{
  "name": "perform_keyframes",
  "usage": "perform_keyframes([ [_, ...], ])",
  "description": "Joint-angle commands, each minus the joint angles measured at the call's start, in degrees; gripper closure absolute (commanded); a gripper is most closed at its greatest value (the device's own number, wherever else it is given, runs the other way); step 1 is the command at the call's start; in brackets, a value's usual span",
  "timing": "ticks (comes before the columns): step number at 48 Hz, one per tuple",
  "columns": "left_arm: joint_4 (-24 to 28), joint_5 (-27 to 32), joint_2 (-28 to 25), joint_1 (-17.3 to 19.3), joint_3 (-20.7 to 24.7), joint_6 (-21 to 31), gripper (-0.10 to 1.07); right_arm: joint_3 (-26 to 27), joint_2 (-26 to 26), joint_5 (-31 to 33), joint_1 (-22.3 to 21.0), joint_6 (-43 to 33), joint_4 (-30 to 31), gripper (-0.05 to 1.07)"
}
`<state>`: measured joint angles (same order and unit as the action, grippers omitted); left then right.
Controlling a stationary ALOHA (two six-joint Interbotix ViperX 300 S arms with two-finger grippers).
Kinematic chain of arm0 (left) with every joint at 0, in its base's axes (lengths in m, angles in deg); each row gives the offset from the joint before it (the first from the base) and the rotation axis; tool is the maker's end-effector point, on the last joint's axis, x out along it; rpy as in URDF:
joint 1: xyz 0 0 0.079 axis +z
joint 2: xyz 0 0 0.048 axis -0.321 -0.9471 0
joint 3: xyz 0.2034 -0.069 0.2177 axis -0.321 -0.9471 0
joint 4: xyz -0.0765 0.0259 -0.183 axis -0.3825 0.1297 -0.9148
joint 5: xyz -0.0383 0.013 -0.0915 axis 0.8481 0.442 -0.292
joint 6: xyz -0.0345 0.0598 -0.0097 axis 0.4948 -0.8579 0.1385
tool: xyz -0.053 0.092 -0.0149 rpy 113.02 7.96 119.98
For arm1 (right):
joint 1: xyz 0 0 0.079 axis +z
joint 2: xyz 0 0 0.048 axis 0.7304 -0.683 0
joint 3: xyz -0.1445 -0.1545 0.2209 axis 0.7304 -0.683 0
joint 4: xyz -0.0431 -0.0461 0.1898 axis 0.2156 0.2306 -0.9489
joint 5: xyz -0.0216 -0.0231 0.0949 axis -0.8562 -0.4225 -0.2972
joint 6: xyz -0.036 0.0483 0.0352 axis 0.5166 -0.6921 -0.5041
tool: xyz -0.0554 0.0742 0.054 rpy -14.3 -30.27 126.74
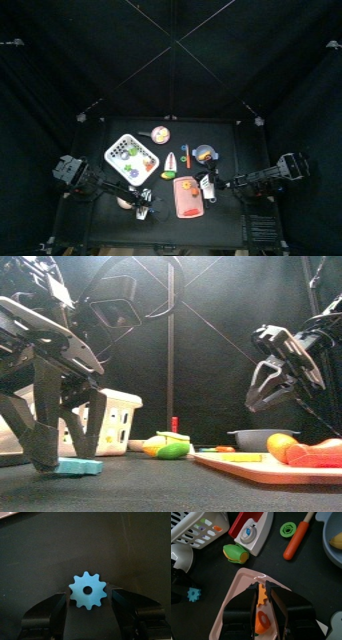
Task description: Put blue gear lower
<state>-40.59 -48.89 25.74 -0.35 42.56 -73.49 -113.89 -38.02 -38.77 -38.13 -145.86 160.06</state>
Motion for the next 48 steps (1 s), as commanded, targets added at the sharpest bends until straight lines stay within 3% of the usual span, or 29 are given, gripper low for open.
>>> perform_keyframes([
  [1,-0.2,-0.2,1.5,0.2,0.5,0.1,0.09,1.2,0.4,0.0,-0.2,0.1,0.3,0.41],
  [20,-0.6,-0.3,1.6,0.4,0.4,0.1,0.01,1.6,0.2,-0.3,-0.3,0.1,0.3,0.41],
  [48,-0.6,0.0,4.4,0.5,0.4,0.2,0.02,1.7,0.1,-0.4,-0.3,0.1,0.3,0.41],
])
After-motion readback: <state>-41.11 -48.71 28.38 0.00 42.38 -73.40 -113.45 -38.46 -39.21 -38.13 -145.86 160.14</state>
